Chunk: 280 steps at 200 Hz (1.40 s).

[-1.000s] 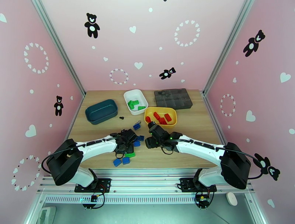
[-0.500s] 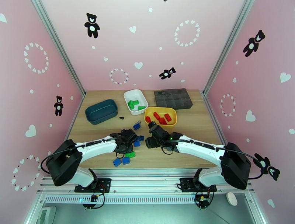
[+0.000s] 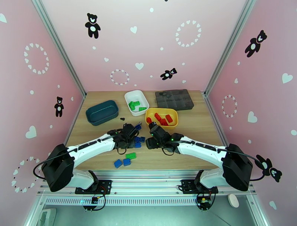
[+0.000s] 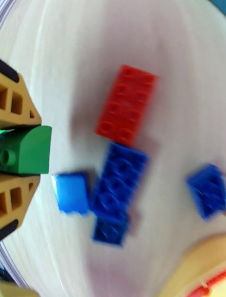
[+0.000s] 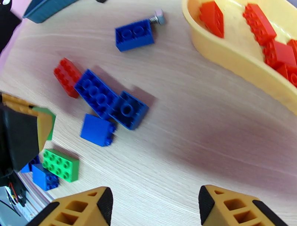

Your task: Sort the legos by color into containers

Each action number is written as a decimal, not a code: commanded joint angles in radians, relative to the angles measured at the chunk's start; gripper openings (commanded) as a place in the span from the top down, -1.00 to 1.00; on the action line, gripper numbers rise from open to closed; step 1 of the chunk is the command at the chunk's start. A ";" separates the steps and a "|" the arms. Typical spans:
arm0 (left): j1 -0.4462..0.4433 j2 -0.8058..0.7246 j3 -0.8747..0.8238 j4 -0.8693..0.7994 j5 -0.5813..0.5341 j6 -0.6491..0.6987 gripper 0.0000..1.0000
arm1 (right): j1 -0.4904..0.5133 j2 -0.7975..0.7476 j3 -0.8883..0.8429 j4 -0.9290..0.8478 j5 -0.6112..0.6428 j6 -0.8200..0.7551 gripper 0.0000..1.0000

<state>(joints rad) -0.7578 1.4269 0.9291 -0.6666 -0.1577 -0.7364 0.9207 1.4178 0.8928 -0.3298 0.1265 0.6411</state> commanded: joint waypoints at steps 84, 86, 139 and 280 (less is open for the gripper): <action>0.309 0.269 0.497 0.072 0.222 0.221 0.38 | -0.166 0.227 0.300 0.112 -0.264 -0.033 -0.32; 0.313 0.280 0.507 0.072 0.225 0.222 0.38 | -0.170 0.229 0.304 0.112 -0.266 -0.034 -0.32; 0.380 0.600 0.880 0.035 0.233 0.229 0.38 | -0.246 0.236 0.359 0.092 -0.314 -0.022 -0.32; 0.374 0.423 0.685 0.114 0.194 0.218 -0.59 | -0.099 0.146 0.172 -0.002 -0.179 -0.085 -0.33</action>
<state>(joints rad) -0.3607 2.0003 1.7546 -0.6060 0.0715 -0.5198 0.7654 1.5642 1.0821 -0.2852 -0.1108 0.5919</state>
